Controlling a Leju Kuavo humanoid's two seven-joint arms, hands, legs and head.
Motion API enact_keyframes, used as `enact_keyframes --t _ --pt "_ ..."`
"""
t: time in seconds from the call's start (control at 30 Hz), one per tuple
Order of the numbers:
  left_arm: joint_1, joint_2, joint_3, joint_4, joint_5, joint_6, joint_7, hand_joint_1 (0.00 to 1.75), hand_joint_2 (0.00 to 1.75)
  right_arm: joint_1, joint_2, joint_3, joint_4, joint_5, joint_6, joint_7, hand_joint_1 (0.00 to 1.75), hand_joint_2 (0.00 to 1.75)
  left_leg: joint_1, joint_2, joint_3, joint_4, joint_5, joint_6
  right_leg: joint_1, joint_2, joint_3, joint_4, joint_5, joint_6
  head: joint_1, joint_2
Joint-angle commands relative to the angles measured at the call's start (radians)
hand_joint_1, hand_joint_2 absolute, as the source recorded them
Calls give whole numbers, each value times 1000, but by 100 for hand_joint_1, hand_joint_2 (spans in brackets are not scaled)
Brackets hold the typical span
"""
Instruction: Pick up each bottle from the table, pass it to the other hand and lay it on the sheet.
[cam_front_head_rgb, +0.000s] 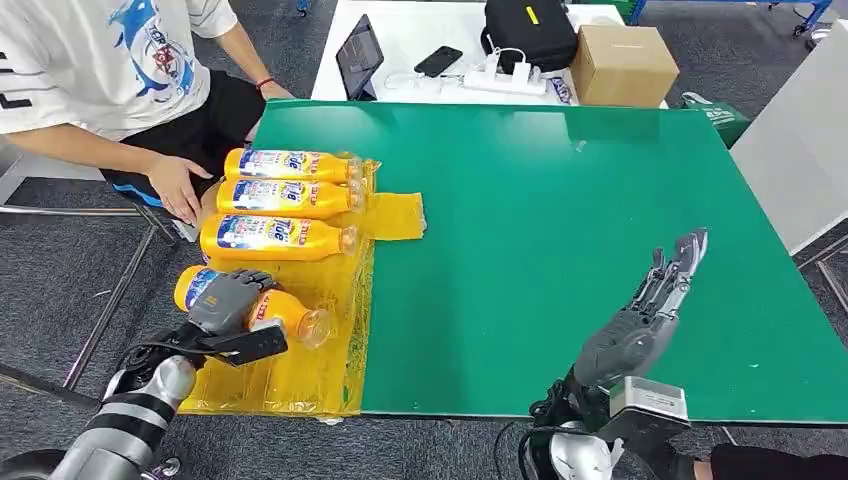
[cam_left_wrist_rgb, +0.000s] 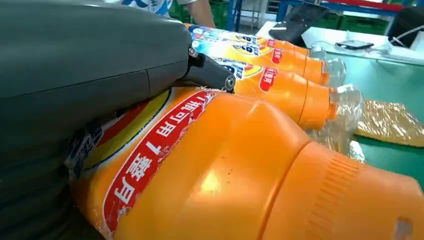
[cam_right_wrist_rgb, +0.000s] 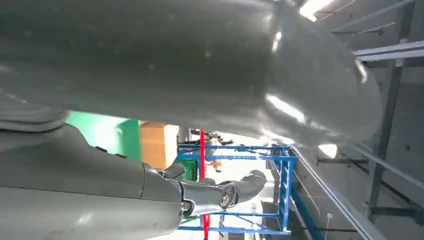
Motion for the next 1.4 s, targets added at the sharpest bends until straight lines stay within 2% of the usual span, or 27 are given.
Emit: enact_keyframes --t 0.03,0.1,0.23,0.27,0.3,0.43,0.47,0.9,1.03,1.23,1.27,1.3,1.33,1.37,1.4 --pt "10 57 -172 41 25 -29 -6 175 175 -52 4 -40 187 -31 101 2 0 0 1 2 7 -3 -1 -1 1 1 7 -3 0 -2 0 0" --pt "7 62 -198 46 34 -35 -9 159 175 -58 15 -44 234 -38 132 2 0 0 1 2 5 -2 -1 -1 1 1 5 -2 0 -1 0 0" --pt "7 62 -198 46 34 -35 -9 159 175 -58 15 -44 234 -38 132 2 0 0 1 2 7 -2 -1 -1 1 0 6 -3 0 -1 0 0" --pt "3 62 -211 52 34 -38 -9 9 175 -60 16 -44 251 -37 138 2 0 0 1 2 7 -2 -1 0 1 0 6 -2 0 -1 0 0" --pt "3 57 -220 55 34 -40 -10 0 175 -61 20 -45 264 -42 146 2 0 0 0 1 5 -2 -1 0 0 0 5 -2 0 -1 0 0" --pt "6 40 -244 62 51 -54 -23 0 175 -70 31 -53 298 -49 156 2 0 0 1 2 7 -2 -1 0 1 0 7 -3 0 -1 0 0" --pt "5 38 -247 63 57 -60 -27 0 0 -72 33 -55 302 -55 159 2 0 0 0 1 6 -2 -1 0 0 0 6 -2 0 -1 0 0" --pt "43 109 -260 -9 200 -180 -65 0 0 -84 47 -75 350 -67 189 2 0 0 1 3 8 -2 -2 -1 2 1 7 -2 0 -2 0 0" --pt "88 55 -196 -59 305 -162 -94 0 0 -89 51 -72 364 -64 195 2 0 0 0 3 7 -2 -1 0 0 2 7 -2 0 -1 0 0" --pt "88 55 -196 -59 305 -162 -94 0 0 -89 51 -72 364 -64 195 2 0 0 1 1 7 -1 -1 0 1 0 6 -1 0 -1 0 0" --pt "92 37 -180 -66 314 -142 -89 0 0 -87 50 -71 364 -64 194 2 0 0 0 1 6 -1 -1 0 1 0 6 -1 0 -1 0 0" --pt "124 -73 -65 -112 364 14 -121 0 0 -84 55 -68 374 -56 197 2 0 0 1 1 8 -1 -1 0 1 0 7 -2 0 -1 0 0" --pt "132 -141 -16 -157 366 86 -109 0 0 -83 62 -66 382 -46 197 2 0 0 1 0 7 -1 -1 0 1 -1 7 -2 0 -1 0 0" --pt "143 -252 73 -245 403 273 -154 0 0 -86 74 -56 410 -30 202 2 0 0 0 -2 5 -1 0 0 0 -3 6 -2 -1 0 0 0" --pt "141 -304 121 -318 441 400 -192 0 0 -93 80 -41 423 -20 205 7 0 0 1 -3 9 -1 -2 0 2 -5 11 -3 -2 -1 0 0"
